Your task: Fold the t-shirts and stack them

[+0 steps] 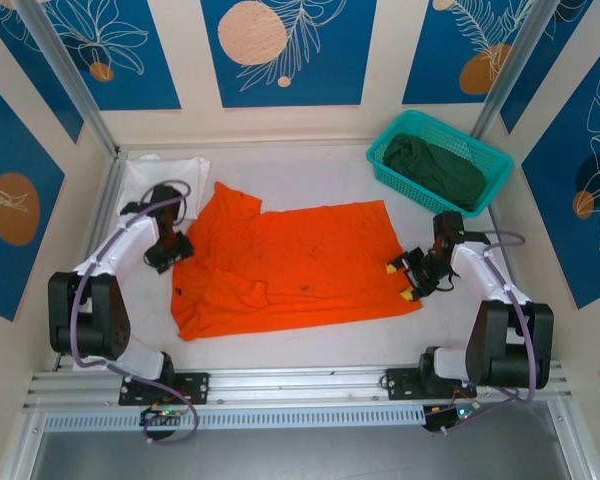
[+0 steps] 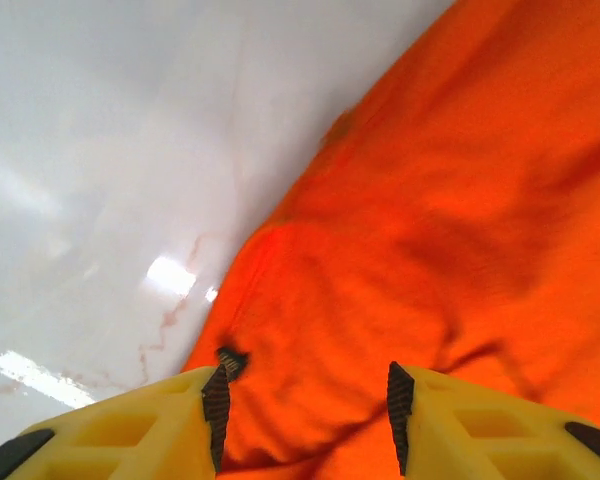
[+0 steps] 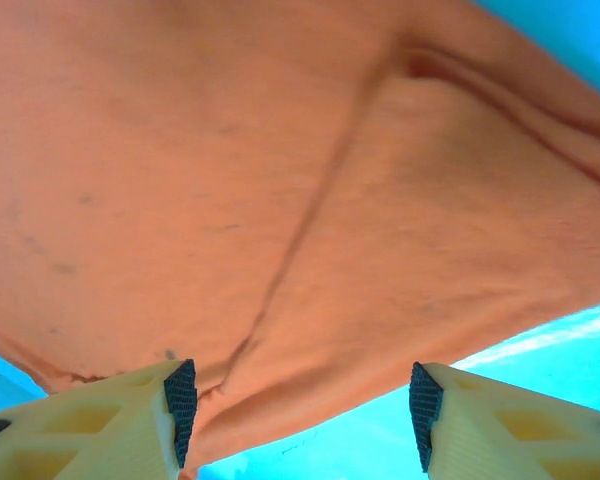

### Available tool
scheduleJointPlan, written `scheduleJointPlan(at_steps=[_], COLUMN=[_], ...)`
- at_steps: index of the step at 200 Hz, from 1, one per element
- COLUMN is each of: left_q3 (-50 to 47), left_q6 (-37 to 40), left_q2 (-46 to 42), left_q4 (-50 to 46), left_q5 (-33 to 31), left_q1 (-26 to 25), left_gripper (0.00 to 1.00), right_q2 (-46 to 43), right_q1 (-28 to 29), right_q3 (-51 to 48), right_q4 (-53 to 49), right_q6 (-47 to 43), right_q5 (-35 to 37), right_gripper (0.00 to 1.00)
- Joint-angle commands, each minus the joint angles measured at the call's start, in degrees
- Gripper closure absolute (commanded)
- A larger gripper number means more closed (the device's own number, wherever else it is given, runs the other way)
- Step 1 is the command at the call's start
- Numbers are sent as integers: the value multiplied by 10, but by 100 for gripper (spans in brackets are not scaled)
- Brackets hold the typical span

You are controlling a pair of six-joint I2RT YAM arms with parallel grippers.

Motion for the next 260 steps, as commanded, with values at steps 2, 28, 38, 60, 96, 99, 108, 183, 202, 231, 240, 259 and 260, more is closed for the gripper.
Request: scheduleJointPlan(at_steps=[2,28,38,60,96,99,108,183,202,231,240,259,260], left_q3=[47,-1,-44,-131,-214,-217,-228,-293,-299,-287,-282,-273,-273], left_q6=[26,1,-15,-36,-67,-72,-85,-162,-163,-163,-162,-164,-164], left_q2=[-10,-39,-56,-89,-102,-101,-99,-46,-60,-69,-70,-70,-70], left_q4=[-84,-83,-67,-52,-38,-37,-34,2,-2,-25,-32,-44,-44], left_q5=[19,81,115,143,145,139,113,44,45,47,47,44,44], left_q1=[-46,-131,-150,-170,-175,-176,-176,-174,-174,-174,-174,-174,-174], left_gripper=[55,65,69,71,71,71,71,69,69,69,69,69,69], right_q2=[-17,9,22,62,115,116,121,98,77,24,5,-28,-30], right_q1=[36,40,39,38,32,31,25,-25,-23,-22,-21,-20,-20], right_q3=[18,1,-5,-11,-15,-17,-23,-89,-113,-140,-143,-144,-144], right_q4=[-22,-5,4,12,16,18,22,18,11,-5,-12,-30,-31], right_q6=[-18,-21,-24,-33,-32,-32,-27,37,59,84,92,103,103], right_q5=[36,24,18,15,29,31,38,50,45,44,47,60,60], right_gripper=[38,42,44,47,50,50,50,48,45,43,42,40,40])
